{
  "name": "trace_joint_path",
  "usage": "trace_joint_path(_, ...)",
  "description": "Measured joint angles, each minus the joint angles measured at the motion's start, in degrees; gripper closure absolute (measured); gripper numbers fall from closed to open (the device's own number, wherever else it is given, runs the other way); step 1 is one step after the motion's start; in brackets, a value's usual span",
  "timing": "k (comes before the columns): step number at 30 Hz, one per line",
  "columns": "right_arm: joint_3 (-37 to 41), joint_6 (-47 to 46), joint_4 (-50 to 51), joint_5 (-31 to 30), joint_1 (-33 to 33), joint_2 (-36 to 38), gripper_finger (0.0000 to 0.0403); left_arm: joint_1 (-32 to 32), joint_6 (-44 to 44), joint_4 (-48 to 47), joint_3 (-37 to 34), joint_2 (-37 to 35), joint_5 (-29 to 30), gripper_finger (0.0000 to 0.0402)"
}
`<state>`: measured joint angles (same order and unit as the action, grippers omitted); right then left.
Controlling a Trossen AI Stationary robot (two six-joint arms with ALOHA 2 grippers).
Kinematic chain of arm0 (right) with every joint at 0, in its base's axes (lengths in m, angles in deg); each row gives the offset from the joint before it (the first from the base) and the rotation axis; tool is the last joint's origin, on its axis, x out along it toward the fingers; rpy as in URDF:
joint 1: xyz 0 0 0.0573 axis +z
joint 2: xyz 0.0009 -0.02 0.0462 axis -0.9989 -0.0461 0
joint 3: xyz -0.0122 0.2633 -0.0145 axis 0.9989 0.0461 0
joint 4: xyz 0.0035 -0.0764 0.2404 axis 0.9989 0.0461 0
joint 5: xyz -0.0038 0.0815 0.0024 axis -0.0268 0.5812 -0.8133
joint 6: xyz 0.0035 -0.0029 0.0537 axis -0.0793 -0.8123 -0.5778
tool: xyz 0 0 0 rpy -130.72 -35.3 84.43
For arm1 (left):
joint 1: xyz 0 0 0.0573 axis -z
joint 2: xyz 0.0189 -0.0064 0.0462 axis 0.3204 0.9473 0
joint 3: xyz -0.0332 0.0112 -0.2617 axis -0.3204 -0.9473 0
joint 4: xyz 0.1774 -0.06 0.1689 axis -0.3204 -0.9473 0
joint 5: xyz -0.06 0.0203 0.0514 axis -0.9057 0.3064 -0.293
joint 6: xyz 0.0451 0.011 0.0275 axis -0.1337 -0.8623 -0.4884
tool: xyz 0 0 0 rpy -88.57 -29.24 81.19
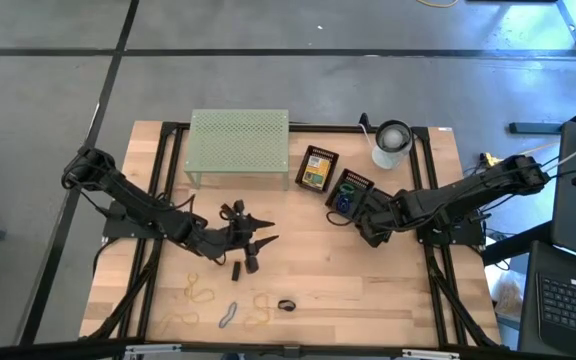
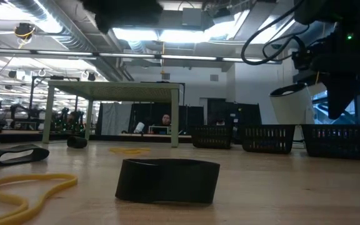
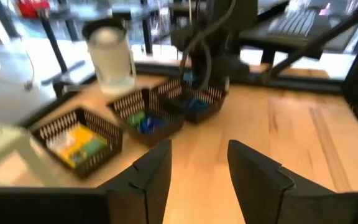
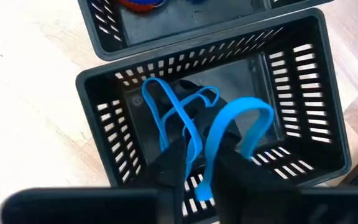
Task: Pick & Place Office Desk Supplies
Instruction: Put the blue rubber band into the bottom black bin, then put the black rubber band into the bottom black bin
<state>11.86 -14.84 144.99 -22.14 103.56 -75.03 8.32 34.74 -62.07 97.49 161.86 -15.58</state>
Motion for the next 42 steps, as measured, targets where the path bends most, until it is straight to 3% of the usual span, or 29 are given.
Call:
trace_joint_path(5,0.0,0.2,0.0,-0.1,0.0,0.0,0.0274,0.5,10.0,-11.3,0.0,0.0,-1.9,0.0241)
trace_joint_path(11,0.0,0.2,-0.1,-0.2,0.0,0.0,0.0211,0.7,20.3,-23.9,0.0,0.0,-10.6,0.024)
trace_joint_path(15,0.0,0.2,-0.1,-0.2,0.0,0.0,0.0179,0.7,23.7,-30.5,0.0,0.0,-15.1,0.024)
trace_joint_path(18,0.0,0.2,-0.1,-0.2,0.0,0.0,0.0161,0.6,24.6,-36.1,0.0,0.0,-14.2,0.024)
trace_joint_path(22,0.0,0.2,-0.1,-0.1,0.0,0.0,0.0146,-0.4,22.6,-43.8,0.0,0.0,-7.6,0.024)
trace_joint_path(25,0.0,0.2,-0.1,0.0,0.0,0.0,0.0142,-2.9,22.2,-49.4,0.0,0.0,-6.3,0.024)
trace_joint_path(34,0.0,0.2,-0.1,0.0,0.0,0.0,0.0147,-17.0,19.3,-52.0,-3.2,0.0,-18.9,0.024)
trace_joint_path(42,0.0,0.3,-0.2,0.0,0.0,0.0,0.0147,-26.6,0.6,-50.5,-5.5,0.0,-28.9,0.024)
